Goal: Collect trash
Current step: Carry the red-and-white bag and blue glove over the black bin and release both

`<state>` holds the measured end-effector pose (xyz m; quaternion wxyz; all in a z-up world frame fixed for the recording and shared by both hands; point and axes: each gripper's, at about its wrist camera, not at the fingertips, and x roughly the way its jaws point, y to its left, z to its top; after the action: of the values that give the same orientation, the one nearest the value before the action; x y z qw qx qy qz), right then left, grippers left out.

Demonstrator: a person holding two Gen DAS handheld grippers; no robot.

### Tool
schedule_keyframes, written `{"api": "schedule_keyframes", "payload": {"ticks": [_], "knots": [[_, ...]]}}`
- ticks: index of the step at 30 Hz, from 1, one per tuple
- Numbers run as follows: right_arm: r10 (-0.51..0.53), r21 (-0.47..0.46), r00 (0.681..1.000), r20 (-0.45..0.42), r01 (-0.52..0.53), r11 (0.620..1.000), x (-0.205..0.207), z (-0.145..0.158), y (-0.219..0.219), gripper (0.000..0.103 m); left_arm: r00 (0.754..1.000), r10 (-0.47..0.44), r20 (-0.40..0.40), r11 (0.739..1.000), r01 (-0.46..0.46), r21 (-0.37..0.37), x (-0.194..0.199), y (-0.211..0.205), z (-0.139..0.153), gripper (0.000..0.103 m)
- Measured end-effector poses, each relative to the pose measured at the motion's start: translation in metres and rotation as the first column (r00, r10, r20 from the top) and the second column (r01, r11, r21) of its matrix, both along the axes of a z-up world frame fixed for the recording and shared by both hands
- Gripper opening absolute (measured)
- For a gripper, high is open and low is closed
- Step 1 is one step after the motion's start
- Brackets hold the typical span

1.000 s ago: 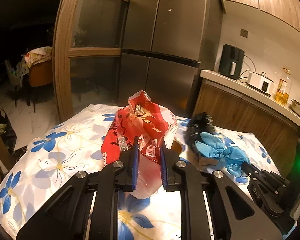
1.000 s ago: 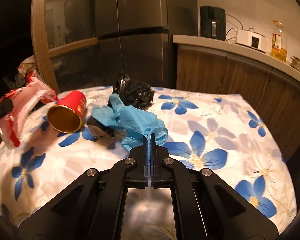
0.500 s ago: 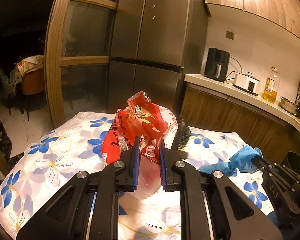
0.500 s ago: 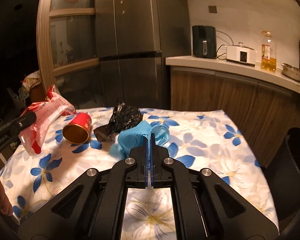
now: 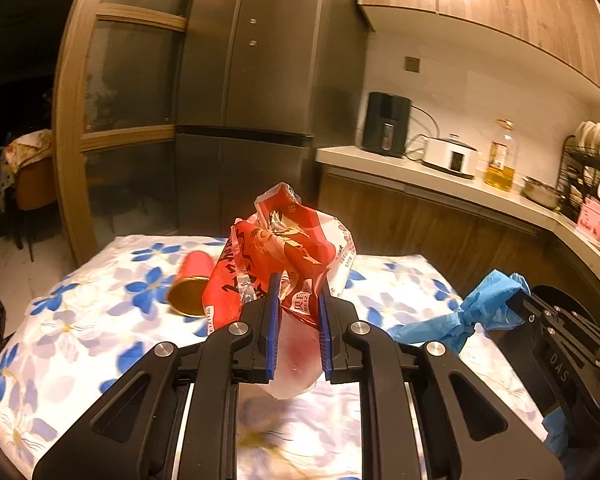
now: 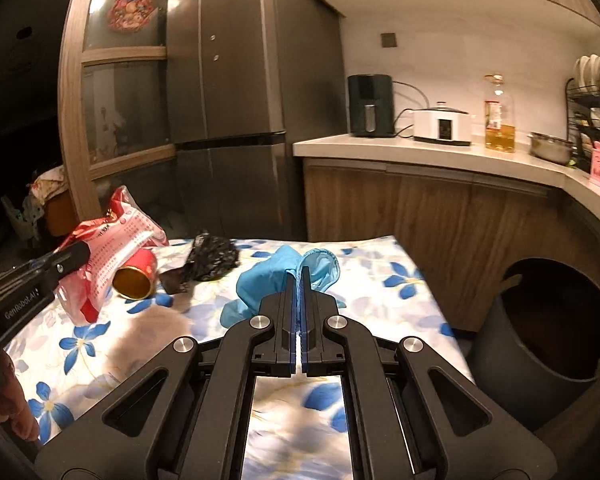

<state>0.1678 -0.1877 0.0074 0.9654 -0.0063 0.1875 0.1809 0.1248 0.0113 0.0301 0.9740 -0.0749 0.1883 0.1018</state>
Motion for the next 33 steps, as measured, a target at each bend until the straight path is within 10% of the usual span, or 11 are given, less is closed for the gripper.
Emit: {"api": "schedule_keyframes", "payload": {"ticks": [33], "knots": [[-0.297, 0.022, 0.954, 0.046, 0.296, 0.955, -0.001, 0.014, -0.155, 0.001, 0.940, -0.341, -0.016, 0.939, 0.341, 0.052, 0.053, -0.169, 0.003, 0.017]]}}
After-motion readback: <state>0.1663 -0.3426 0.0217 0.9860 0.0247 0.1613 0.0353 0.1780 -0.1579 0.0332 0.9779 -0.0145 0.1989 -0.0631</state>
